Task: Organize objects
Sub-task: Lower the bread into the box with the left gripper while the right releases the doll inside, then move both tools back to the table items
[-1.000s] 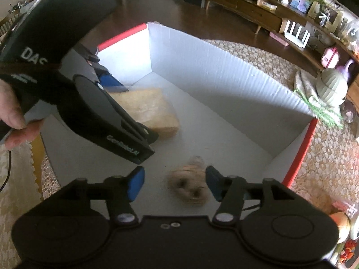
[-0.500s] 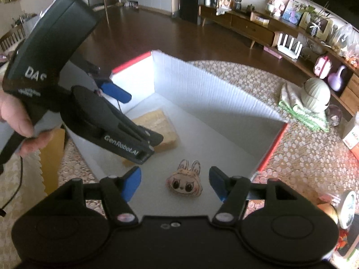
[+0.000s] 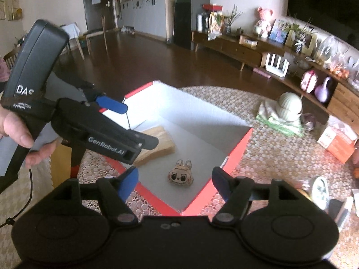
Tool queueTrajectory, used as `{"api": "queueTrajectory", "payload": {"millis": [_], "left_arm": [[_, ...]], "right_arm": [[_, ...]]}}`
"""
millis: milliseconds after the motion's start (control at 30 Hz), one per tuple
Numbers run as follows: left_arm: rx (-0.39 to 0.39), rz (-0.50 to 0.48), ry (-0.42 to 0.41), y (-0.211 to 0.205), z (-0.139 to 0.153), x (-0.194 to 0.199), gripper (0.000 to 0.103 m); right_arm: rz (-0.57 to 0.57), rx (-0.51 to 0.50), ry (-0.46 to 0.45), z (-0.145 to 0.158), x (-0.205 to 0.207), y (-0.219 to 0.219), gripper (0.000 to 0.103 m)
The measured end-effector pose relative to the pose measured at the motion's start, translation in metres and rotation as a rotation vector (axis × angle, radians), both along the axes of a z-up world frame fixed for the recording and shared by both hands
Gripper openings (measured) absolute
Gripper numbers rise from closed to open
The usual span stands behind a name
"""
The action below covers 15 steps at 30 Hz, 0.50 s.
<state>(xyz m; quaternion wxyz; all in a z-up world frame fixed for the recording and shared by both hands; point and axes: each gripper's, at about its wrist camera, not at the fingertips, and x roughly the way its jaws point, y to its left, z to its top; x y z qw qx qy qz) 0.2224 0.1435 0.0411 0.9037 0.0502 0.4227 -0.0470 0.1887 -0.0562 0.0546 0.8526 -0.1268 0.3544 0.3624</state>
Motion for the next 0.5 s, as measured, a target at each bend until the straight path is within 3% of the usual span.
{"api": "queueTrajectory", "payload": {"millis": [500], "left_arm": [[-0.069,-0.062,-0.117,-0.059,0.032,-0.062,0.087]], "right_arm": [[-0.137,0.099,-0.063,0.01,-0.039,-0.085,0.083]]}}
